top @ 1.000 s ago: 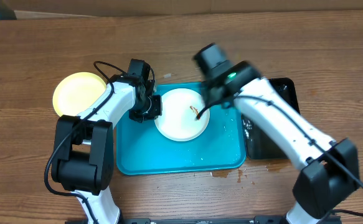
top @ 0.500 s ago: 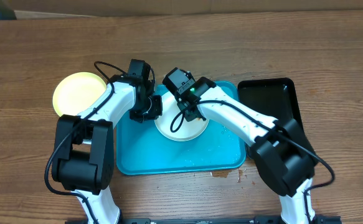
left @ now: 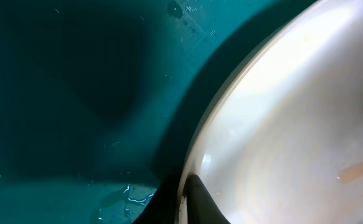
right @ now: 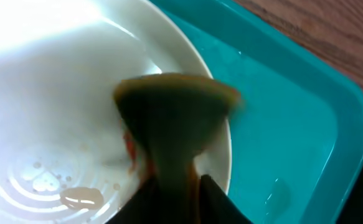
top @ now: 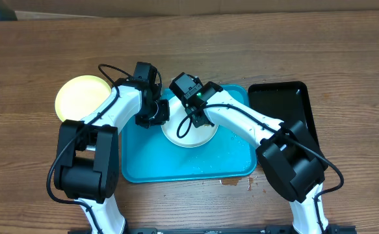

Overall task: Clean dirty plates on tray and stack at the side
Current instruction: 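Bring the sponge over and scrub the white plate with the right gripper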

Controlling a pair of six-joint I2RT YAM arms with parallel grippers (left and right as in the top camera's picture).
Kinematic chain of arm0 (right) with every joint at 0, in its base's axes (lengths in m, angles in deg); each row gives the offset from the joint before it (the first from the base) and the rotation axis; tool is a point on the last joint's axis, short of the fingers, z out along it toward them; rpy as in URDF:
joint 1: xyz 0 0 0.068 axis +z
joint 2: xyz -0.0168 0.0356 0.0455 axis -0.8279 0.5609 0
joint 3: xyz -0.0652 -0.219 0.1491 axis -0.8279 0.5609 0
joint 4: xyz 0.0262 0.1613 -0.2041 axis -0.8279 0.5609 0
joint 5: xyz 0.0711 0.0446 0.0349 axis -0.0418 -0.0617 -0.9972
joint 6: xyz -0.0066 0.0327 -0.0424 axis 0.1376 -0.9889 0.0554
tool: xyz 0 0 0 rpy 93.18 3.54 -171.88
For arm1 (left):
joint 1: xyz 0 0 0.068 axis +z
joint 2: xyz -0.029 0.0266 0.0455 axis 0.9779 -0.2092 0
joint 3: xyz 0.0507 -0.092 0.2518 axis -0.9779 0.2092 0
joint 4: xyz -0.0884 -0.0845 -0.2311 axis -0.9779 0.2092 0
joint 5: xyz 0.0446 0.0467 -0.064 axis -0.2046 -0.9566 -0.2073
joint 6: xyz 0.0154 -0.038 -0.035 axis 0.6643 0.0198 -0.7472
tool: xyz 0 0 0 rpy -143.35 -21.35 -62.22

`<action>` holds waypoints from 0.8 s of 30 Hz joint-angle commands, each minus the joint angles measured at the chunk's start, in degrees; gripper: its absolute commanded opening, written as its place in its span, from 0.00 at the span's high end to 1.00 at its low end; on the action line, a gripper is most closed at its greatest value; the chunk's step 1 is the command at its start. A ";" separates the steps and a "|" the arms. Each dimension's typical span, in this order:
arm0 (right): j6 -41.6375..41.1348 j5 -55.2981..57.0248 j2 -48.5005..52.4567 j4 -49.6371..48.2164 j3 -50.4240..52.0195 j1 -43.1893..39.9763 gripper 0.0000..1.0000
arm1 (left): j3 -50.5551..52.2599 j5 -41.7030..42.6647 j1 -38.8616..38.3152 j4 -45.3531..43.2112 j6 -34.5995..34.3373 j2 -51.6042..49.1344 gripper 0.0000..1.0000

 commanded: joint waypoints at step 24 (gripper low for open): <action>3.37 -14.29 1.11 0.83 4.70 -0.48 0.96 | 1.33 -0.39 -0.15 0.28 -0.13 -1.99 0.90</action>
